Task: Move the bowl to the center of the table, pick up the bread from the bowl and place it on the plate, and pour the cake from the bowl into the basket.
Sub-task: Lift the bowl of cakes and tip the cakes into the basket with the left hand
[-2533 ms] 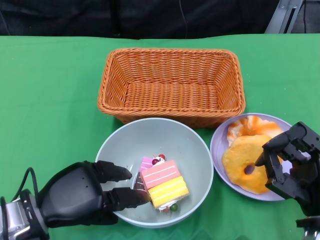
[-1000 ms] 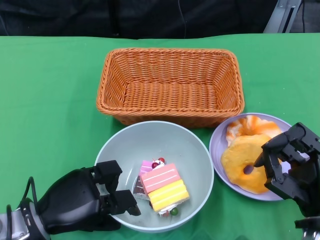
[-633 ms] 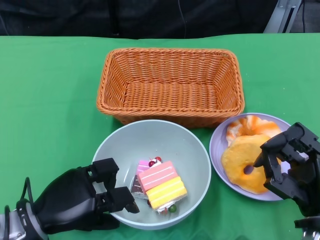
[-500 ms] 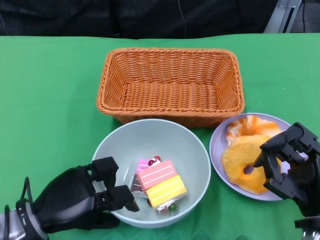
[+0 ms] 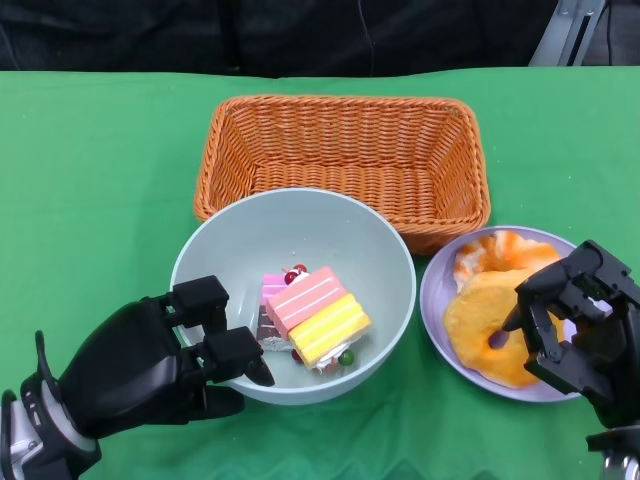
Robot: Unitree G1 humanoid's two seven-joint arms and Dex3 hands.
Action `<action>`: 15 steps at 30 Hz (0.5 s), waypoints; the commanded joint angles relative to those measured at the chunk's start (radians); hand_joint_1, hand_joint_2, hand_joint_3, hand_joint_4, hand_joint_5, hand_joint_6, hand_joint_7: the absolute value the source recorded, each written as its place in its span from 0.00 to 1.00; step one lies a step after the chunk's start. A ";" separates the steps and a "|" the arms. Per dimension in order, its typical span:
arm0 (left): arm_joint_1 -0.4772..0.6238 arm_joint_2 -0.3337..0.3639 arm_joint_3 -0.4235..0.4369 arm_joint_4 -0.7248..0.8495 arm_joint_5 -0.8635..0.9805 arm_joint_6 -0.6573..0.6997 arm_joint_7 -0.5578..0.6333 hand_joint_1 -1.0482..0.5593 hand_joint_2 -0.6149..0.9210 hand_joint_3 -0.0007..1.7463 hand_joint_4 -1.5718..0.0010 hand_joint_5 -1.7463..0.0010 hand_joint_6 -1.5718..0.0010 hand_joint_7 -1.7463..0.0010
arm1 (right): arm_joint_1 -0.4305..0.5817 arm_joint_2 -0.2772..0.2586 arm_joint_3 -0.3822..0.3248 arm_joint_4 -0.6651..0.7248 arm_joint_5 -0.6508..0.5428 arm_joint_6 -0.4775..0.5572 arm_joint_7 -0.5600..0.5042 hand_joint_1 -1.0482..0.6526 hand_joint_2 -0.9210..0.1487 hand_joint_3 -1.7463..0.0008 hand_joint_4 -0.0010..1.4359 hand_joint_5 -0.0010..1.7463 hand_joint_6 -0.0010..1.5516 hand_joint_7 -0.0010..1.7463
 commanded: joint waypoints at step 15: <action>0.049 0.021 0.239 -0.121 -0.218 -0.143 -0.109 0.56 1.00 0.31 0.64 0.18 0.64 0.30 | -0.043 0.001 -0.006 0.050 0.041 0.037 0.023 0.58 0.18 0.54 0.50 0.91 0.45 0.70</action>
